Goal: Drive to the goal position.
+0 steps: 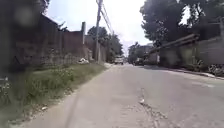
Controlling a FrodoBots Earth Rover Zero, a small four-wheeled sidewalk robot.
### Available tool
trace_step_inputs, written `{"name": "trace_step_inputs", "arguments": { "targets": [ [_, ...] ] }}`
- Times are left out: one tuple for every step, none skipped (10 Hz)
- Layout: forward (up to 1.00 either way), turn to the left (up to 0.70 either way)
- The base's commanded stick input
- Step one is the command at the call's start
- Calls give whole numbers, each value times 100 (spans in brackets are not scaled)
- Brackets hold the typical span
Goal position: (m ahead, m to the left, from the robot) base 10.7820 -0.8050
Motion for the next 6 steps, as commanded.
{"name": "trace_step_inputs", "arguments": {
  "targets": [
    [100, -13],
    [100, -30],
    [100, -40],
    [100, -40],
    [100, -37],
    [100, -12]
  ]
}}
